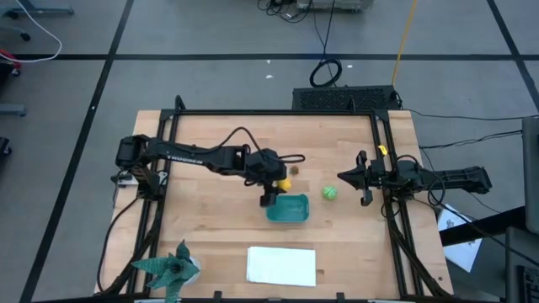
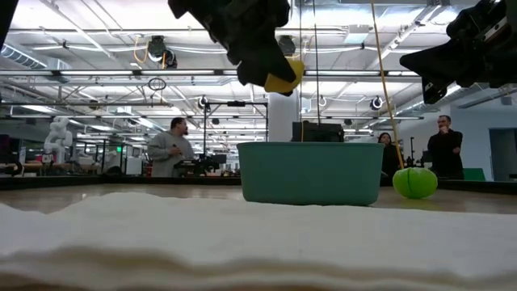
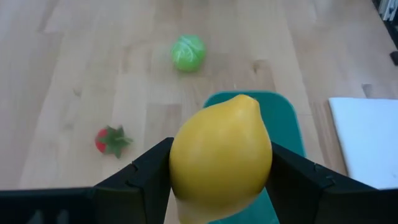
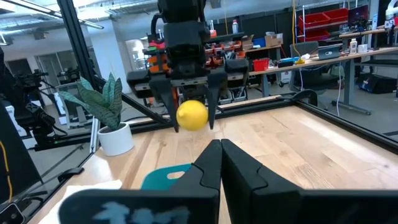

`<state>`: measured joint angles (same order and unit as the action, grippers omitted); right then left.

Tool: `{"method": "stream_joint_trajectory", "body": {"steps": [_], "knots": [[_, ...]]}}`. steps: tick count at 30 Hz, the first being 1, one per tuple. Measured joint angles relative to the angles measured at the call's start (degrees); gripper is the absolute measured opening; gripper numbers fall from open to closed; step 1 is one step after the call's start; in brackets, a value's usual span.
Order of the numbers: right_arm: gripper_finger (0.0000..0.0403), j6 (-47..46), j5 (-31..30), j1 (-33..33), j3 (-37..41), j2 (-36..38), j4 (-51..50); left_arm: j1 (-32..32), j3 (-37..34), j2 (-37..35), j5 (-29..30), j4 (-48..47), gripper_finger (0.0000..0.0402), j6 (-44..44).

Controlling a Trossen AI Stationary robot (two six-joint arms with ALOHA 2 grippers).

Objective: Pick and placing Produce into tupperware
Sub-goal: Put the yellow lemon into the green bin

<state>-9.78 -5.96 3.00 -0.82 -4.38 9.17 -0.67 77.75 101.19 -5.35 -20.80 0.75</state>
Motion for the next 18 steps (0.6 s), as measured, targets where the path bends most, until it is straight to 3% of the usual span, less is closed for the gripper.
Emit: {"method": "stream_joint_trajectory", "body": {"steps": [9,18], "knots": [[0.0,0.0,0.0,-0.01,0.01,0.0,0.01,-1.03,-1.04,0.0,-10.09,-0.94,0.0218,7.31],[0.0,0.15,-0.02,-0.02,0.0,0.0,0.06,-2.41,0.42,2.39,-12.25,1.22,0.0218,7.49]]}}
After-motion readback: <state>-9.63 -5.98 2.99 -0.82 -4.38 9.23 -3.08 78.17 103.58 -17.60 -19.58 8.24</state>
